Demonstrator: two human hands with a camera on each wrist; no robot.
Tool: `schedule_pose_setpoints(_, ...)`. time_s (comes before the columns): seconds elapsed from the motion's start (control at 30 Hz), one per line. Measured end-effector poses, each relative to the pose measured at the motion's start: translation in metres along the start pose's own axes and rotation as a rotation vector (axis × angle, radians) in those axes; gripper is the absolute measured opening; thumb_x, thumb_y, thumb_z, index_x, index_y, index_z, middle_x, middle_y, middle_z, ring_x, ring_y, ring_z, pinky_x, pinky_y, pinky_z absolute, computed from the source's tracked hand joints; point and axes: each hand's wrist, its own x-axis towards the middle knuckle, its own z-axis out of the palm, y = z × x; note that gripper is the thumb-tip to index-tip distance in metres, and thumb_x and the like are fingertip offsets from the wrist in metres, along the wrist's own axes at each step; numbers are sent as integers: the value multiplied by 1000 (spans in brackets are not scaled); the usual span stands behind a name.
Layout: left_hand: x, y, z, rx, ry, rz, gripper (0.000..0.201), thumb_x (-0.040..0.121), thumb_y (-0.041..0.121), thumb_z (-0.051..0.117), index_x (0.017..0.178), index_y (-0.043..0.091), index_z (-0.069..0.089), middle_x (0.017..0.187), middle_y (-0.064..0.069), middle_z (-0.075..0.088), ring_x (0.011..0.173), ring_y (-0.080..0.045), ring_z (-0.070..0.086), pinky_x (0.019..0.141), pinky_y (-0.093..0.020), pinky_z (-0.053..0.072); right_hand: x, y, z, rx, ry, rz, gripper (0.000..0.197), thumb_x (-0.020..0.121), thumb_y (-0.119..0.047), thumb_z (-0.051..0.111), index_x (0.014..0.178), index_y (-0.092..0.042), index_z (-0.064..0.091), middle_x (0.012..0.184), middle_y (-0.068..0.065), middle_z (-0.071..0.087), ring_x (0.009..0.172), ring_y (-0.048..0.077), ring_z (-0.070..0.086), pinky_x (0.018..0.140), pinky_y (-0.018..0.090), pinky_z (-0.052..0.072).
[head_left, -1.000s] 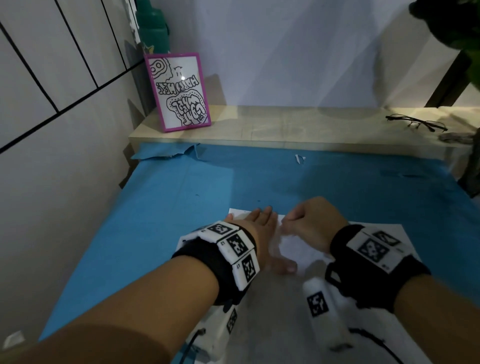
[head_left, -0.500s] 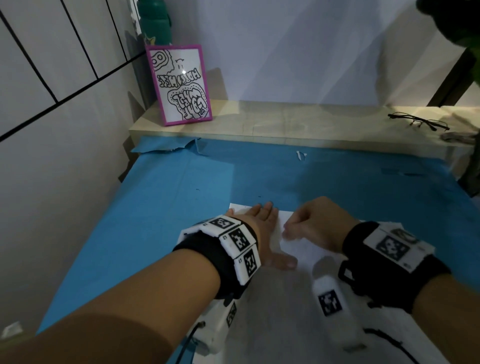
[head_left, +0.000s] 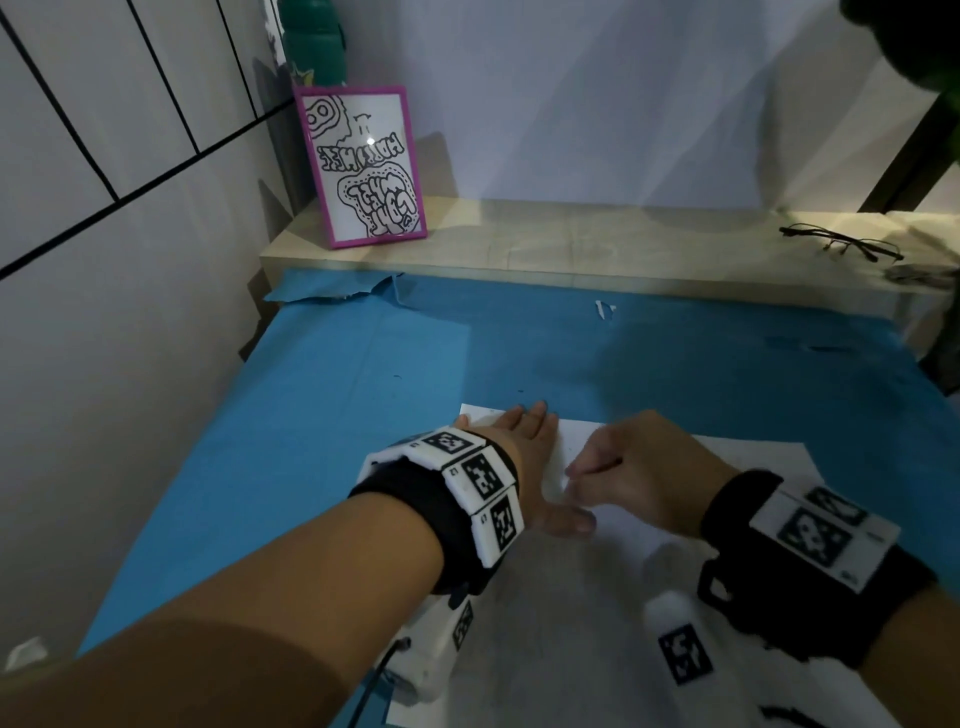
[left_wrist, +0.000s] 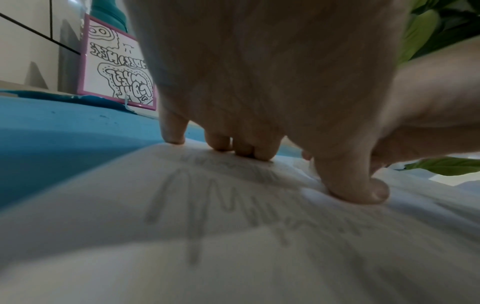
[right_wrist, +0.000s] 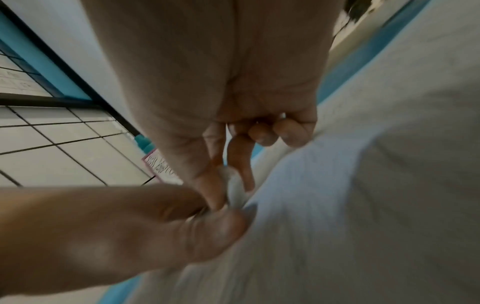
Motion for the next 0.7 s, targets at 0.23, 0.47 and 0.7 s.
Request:
schedule_pose_setpoints(0.23,-1,1,0,-8,-2,-5,110,78,75,49,152,20,-12,158,8,-17,146,-10,-9,116,-55,1,5,0,4,-81,14,-45,14,74,-21,72,65,-10,70,82,13,71,76,23,62,62,22,43)
schedule_pose_setpoints(0.47,0,2,-1,16,-19,-9,109,78,76,47,152,20,-12,158,7,-18,146,-12,-11,115,-55,0,16,-7,1,-58,53,-60,13,78,-17,70,72,-5,71,73,7,67,68,12,55,60,21,37)
schedule_pose_setpoints(0.7,-2,0,-1,-3,-2,1,110,78,75,49,151,20,-12,158,7,-17,146,-11,-9,115,-54,0,32,8,-6,45,268,29,11,76,-18,75,80,-9,73,75,-2,66,67,8,56,53,12,40)
